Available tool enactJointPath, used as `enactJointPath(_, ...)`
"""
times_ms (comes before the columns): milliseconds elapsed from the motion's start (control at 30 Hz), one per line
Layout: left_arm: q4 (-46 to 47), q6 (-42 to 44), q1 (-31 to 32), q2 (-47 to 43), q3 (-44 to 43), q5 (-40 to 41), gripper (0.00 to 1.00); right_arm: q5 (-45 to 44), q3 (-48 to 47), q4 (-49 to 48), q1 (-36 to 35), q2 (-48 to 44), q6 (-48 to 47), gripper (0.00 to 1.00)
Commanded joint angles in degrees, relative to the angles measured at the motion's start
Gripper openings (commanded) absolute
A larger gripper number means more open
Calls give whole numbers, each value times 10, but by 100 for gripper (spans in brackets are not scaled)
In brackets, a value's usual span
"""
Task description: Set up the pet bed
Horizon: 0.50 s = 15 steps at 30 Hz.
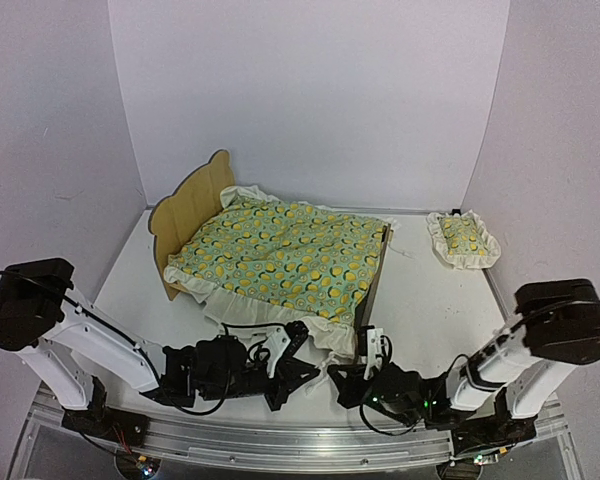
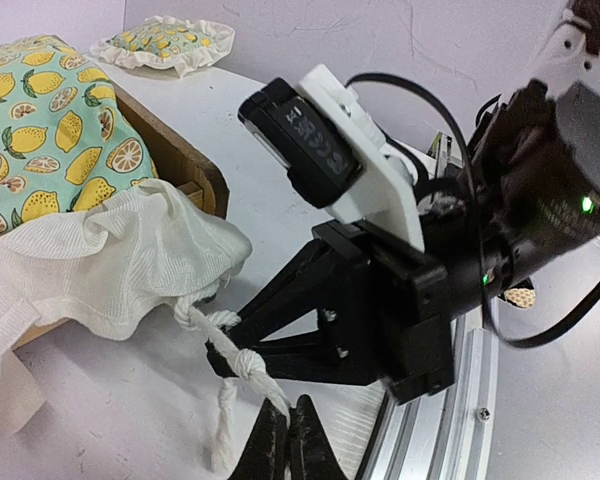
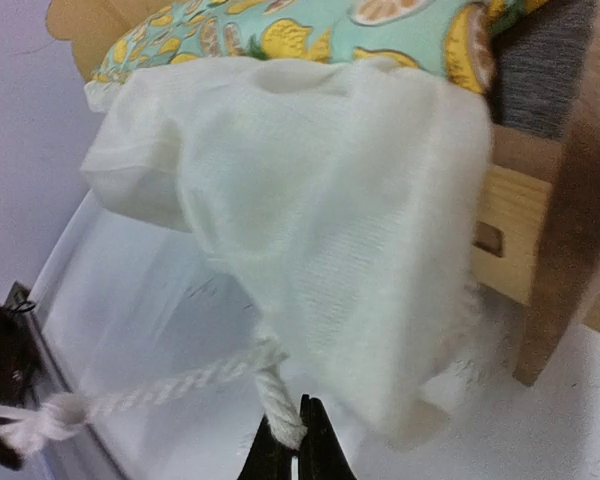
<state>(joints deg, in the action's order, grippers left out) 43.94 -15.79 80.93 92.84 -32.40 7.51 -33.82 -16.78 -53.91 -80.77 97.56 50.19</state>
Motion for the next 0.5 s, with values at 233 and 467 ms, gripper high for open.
enactJointPath(233,-73,42,4,15,-62,-54,0,347,-24,520,60,-270,4,0)
enactJointPath(467,-152,50,6,33,-99,-115,0,388,-55,623,121,-324,-78,0)
